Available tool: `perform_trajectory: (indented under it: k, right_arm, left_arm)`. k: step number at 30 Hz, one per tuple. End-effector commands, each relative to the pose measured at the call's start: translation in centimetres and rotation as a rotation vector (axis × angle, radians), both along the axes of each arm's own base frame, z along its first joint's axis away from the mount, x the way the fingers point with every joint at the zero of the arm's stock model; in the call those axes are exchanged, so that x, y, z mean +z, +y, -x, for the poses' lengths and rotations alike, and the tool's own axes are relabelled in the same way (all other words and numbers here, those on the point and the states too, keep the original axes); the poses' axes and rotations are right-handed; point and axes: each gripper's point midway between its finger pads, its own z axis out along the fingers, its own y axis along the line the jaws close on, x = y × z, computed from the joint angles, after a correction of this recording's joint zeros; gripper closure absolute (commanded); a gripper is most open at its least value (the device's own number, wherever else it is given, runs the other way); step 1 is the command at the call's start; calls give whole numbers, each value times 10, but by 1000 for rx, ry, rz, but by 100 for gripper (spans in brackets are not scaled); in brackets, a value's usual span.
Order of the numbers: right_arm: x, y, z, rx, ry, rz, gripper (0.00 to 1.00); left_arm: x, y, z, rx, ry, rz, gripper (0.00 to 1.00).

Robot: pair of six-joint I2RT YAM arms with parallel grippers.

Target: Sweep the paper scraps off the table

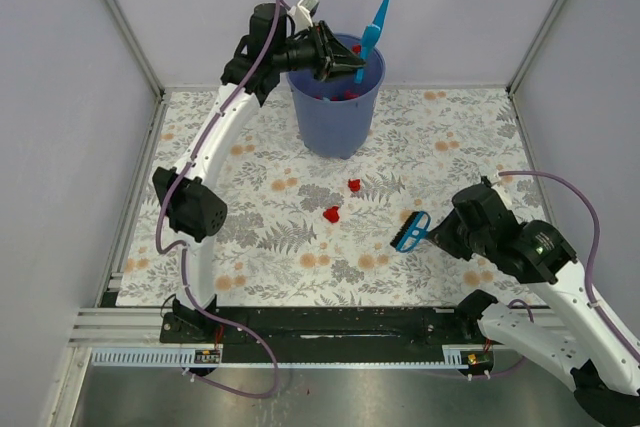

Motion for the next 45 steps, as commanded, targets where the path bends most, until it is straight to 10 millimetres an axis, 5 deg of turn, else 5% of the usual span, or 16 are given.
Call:
perform_trajectory:
  k: [1,9,17,27,31,37,45]
  right_arm:
    - [9,-2,4,-23,-15,-33,100]
    - [8,0,6,-19,-9,-49,100]
    - [5,6,5,-5,-1,-68,100]
    - [4,14,2,25,6,-79,100]
    - [2,13,3,22,6,-78,100]
    - [7,23,-7,41,-32,-102,100]
    - [23,73,-51,128,-105,-182,100]
  left_arm:
    - [103,8,30,-121,-149,330,100]
    - [161,27,51,-183,-129,611,100]
    - [180,46,58,-133,-92,765,100]
    - [154,56,38,-14,23,831,100]
    - [151,49,50,-42,-13,724,100]
    - [120,50,68,-8,-16,539,100]
    - [84,61,99,42,-100,224,100]
